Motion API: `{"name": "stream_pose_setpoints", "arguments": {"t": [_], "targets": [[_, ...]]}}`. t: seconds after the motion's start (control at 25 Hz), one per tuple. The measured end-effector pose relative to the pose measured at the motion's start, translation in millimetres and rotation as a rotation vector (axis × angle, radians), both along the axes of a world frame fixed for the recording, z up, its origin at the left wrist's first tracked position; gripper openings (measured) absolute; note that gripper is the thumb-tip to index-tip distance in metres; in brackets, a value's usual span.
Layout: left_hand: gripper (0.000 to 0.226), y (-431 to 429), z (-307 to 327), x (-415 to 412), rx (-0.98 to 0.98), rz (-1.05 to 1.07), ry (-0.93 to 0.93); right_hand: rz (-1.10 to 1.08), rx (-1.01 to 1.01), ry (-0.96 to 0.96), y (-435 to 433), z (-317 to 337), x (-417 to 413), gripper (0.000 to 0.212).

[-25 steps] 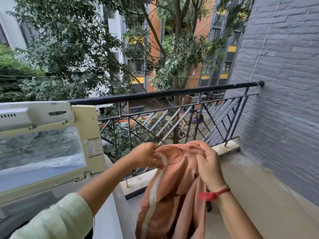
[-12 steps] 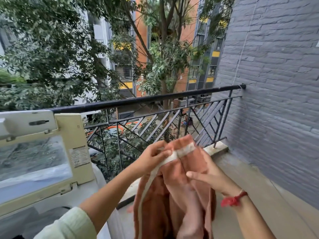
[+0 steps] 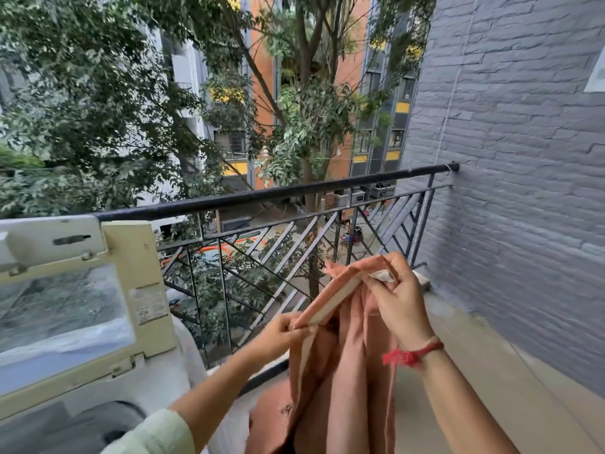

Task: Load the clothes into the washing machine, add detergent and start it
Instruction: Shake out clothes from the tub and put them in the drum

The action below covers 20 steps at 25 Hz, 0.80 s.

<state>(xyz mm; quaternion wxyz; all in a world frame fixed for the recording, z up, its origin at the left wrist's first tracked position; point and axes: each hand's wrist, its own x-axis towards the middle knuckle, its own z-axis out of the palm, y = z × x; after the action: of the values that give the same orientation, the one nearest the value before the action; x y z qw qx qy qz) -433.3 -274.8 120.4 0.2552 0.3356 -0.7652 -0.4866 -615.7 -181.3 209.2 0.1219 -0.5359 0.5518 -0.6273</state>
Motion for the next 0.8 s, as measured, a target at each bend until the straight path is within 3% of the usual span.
{"name": "stream_pose_setpoints", "arguments": {"t": [0.12,0.24,0.36,0.44,0.56,0.64,0.68,0.8], "targets": [[0.013,2,14,5,0.025,0.259,0.233,-0.113,-0.053,-0.038,4,3,-7,0.018],[0.009,10,69,-2,-0.058,0.281,0.380,-0.130,-0.114,-0.079,4,0,6,0.018],[0.011,25,101,-19,-0.082,0.319,0.350,0.167,-0.132,0.100,6,-8,40,0.040],[0.010,25,102,-20,0.035,0.335,0.314,0.348,-0.040,0.186,6,-11,44,0.057],[0.022,26,98,-6,0.172,0.056,0.171,0.270,0.092,0.379,1,-25,26,0.077],[0.026,24,98,1,0.155,-0.099,0.067,0.132,0.121,0.439,-2,-31,23,0.063],[0.028,22,98,3,0.126,-0.050,0.082,0.066,0.099,0.467,-2,-32,24,0.052],[0.053,20,77,12,0.053,0.361,0.257,-0.178,-0.005,0.385,-4,-19,19,0.033]]}}
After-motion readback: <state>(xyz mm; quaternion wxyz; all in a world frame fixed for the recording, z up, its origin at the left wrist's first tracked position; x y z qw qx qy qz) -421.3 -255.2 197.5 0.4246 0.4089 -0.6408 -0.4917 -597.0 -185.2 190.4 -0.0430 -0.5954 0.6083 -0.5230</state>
